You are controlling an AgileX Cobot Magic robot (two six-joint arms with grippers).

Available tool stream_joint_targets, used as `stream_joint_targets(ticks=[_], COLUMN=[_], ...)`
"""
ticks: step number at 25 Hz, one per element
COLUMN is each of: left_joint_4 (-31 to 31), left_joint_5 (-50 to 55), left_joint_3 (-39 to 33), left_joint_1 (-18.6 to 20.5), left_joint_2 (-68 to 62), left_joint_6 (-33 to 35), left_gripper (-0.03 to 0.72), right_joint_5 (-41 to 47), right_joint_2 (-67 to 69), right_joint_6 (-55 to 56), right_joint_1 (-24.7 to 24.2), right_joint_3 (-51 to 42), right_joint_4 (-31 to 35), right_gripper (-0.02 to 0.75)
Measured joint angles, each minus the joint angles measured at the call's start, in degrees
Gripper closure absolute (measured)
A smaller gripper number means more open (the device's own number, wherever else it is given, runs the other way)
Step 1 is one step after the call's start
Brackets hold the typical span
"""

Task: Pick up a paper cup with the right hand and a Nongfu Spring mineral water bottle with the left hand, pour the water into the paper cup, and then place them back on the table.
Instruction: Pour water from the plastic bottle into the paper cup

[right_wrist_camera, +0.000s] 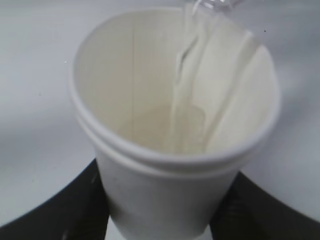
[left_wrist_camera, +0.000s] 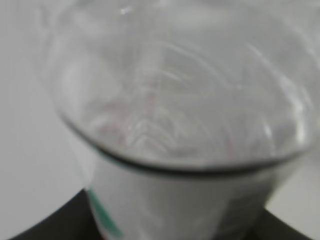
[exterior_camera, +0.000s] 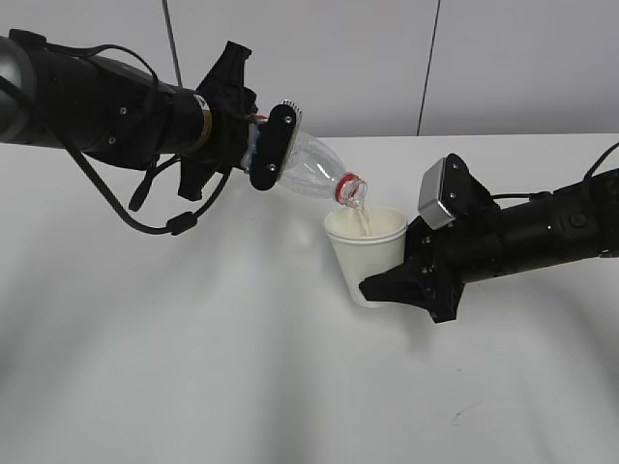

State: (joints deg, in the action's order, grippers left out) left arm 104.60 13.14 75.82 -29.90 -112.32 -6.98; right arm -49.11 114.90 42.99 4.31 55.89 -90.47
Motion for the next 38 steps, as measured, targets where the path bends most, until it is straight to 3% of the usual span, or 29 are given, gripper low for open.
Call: stream_joint_targets(ticks=[38], left_joint_4=[0.00], left_joint_5=[1.08], left_joint_3=[0.06], left_joint_1=[0.00], left_joint_2=[0.00], left_joint_6=[-0.16], left_gripper=[0.359], right_joint_5=[0.00], right_joint_2=[0.00], right_joint_6=[0.00], right_joint_1=[0.00], right_joint_3=[0.00], right_joint_4=[-0.13], right_gripper=[0.360])
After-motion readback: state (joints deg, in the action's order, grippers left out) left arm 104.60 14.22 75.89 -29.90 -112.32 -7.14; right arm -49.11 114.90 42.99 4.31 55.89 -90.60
